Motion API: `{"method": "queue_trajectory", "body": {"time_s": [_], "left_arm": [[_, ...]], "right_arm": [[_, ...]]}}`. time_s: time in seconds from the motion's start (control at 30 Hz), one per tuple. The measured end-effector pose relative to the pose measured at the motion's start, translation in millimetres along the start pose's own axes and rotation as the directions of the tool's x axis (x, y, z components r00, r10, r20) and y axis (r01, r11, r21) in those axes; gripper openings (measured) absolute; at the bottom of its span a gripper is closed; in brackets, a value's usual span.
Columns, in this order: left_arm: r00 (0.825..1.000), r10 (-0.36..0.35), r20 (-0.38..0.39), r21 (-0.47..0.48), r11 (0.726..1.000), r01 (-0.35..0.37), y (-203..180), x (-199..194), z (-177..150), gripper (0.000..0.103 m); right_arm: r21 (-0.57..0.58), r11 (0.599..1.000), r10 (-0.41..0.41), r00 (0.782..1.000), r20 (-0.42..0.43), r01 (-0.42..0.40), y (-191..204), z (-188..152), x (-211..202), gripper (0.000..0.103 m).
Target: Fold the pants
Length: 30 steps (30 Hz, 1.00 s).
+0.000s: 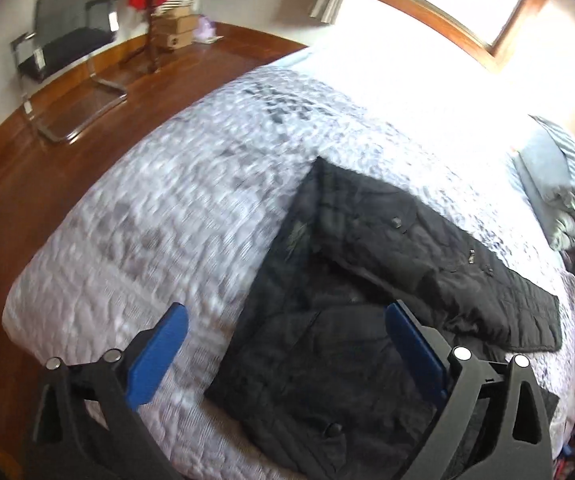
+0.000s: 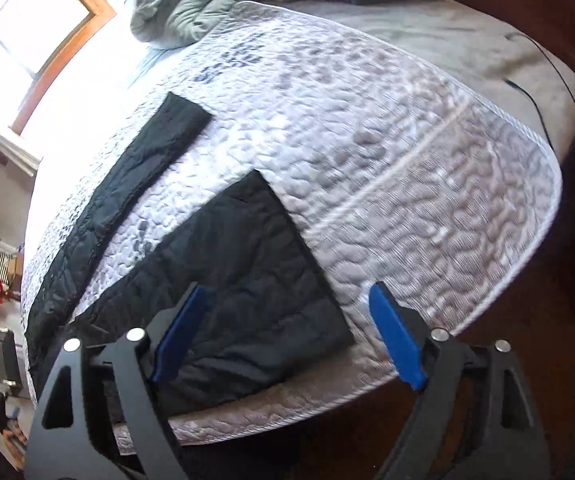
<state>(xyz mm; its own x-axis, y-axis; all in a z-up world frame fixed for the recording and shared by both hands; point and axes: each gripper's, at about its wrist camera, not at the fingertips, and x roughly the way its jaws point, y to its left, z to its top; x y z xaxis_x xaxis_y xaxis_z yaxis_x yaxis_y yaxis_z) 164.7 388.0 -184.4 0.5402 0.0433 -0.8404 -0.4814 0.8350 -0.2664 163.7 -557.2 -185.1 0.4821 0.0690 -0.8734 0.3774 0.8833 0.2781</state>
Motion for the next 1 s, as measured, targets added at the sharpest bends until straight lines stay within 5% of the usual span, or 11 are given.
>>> {"method": "queue_trajectory", "body": {"time_s": [0.13,0.3,0.53,0.7,0.83,1.0], "left_arm": [[0.994,-0.073,-0.081,0.069,0.995,0.078,-22.4,52.1,70.0,0.099],[0.972,-0.148,-0.185,0.017,0.988,0.154,-31.9,137.7,120.4,0.099],[0.936,-0.172,-0.308,0.016,0.983,0.185,-28.0,223.7,141.4,0.094],[0.916,-0.188,-0.355,0.072,0.971,0.227,-30.9,237.4,137.3,0.092],[0.916,-0.161,-0.368,0.114,0.97,0.217,-35.3,239.9,135.0,0.064],[0.926,-0.134,-0.354,0.123,0.974,0.188,-43.4,249.5,137.3,0.049]], "right_arm": [[-0.11,0.989,0.091,0.992,-0.088,-0.101,70.8,44.4,34.8,0.091],[-0.16,0.97,0.152,0.972,-0.177,-0.181,145.1,85.1,86.3,0.091],[-0.171,0.964,0.167,0.963,-0.21,-0.204,201.9,141.6,144.4,0.091],[-0.228,0.941,0.198,0.952,-0.232,-0.252,223.8,187.5,174.3,0.091],[-0.264,0.937,0.162,0.955,-0.249,-0.228,228.4,240.5,206.7,0.091],[-0.259,0.95,0.109,0.964,-0.244,-0.173,219.7,305.5,257.0,0.091]]}}
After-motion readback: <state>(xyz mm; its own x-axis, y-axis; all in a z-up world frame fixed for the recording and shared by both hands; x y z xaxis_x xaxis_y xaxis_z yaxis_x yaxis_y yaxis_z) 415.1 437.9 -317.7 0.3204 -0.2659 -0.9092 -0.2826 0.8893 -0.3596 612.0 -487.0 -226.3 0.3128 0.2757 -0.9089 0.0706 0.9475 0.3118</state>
